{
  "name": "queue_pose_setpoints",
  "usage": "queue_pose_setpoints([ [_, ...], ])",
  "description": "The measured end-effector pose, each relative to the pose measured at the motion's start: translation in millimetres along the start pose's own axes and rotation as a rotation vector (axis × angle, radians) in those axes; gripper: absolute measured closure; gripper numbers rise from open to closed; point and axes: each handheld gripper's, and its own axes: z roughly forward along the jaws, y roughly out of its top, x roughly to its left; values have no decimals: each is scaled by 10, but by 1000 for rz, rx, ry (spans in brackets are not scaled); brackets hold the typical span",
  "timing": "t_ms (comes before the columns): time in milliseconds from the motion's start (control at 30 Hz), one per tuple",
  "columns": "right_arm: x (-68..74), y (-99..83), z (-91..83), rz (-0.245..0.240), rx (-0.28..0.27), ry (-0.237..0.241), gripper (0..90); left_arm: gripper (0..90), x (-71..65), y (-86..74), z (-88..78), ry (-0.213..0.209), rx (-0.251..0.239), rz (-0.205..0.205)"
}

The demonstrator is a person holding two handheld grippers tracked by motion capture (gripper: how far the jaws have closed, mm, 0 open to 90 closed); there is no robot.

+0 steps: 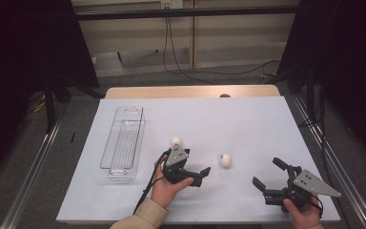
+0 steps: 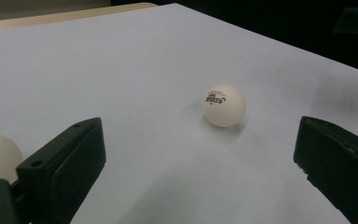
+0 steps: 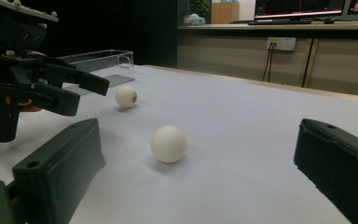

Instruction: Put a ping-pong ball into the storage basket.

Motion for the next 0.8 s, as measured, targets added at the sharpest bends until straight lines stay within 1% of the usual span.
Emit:
queue_pose_setpoints([
  [400,1,1,-3,0,0,0,5,23,-15,5,51,-7,16,3],
  [700,2,3,-4,-2,-2,-1,5,23,-12,19,72,-9,21,5],
  [800,3,3,-3,-2,-2,-1,5,23,-19,25,86,-12,17,0],
])
